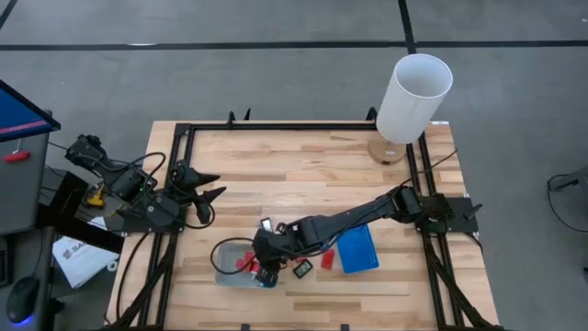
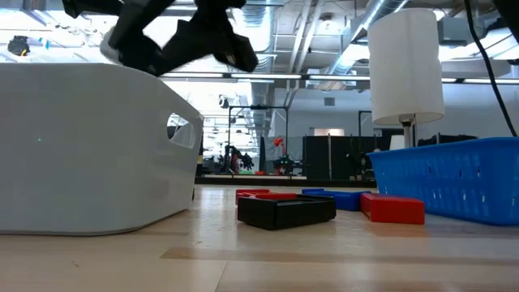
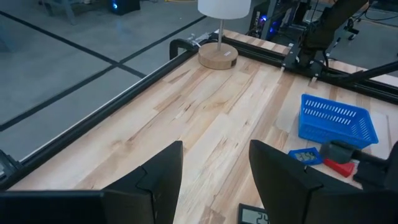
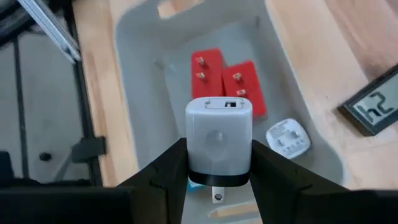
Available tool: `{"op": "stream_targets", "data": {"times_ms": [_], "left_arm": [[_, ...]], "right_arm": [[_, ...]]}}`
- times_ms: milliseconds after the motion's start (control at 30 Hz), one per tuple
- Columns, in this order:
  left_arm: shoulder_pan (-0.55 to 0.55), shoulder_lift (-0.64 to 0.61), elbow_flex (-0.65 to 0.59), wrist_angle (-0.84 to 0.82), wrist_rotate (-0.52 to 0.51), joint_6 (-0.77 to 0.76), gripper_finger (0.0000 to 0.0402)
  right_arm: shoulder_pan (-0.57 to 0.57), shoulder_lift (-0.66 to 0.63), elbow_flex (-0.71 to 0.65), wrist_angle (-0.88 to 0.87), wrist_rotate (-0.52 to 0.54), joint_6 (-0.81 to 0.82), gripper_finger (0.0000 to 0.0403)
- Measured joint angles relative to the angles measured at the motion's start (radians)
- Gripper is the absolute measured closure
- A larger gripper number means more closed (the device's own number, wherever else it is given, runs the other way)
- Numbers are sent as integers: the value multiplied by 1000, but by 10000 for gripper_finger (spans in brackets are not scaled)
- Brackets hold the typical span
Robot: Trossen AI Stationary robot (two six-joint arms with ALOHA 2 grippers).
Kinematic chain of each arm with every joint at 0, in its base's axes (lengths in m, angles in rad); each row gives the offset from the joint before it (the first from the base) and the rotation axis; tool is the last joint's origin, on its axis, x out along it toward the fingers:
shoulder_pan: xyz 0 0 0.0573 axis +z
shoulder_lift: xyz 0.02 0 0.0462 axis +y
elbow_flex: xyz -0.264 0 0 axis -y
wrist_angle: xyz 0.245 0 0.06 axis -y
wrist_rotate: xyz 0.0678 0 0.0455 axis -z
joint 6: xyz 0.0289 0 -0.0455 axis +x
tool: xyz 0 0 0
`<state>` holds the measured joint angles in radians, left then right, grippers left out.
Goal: Pick & Place Office items
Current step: Put the white charger adapter into the gray bin, then put the top black digital timer into the blue bin
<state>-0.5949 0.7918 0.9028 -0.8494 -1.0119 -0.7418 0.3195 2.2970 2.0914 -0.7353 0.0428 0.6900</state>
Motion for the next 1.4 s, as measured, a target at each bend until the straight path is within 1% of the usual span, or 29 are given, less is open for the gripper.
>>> {"op": "stream_targets", "data": {"times_ms": [133, 367, 733, 900, 967, 1067, 1167, 1300, 1400], "left_arm": [[0, 0, 0, 0, 0, 0, 219], [0, 0, 0, 0, 1, -3, 219], [0, 0, 0, 0, 2, -6, 219], [0, 0, 0, 0, 3, -11, 219], [0, 0, 0, 0, 4, -26, 219], [0, 0, 0, -35, 7, -77, 219], [0, 0, 0, -137, 38, -190, 219], [0, 2, 0, -260, 175, -338, 219], [0, 5, 0, -311, 277, -451, 219]], "right_arm": [[0, -1, -14, 31, -20, -34, 262], [14, 0, -46, 11, -20, -36, 256], [19, 0, -49, 7, -20, -8, 183], [5, -4, -49, -2, -16, 60, 174], [-11, -15, -49, -28, 6, 94, 175], [-33, -56, -49, -125, 60, 127, 178], [-44, -109, -48, -278, 141, 144, 179], [-45, -190, -48, -460, 232, 150, 179], [-46, -253, -47, -595, 302, 203, 179]]}}
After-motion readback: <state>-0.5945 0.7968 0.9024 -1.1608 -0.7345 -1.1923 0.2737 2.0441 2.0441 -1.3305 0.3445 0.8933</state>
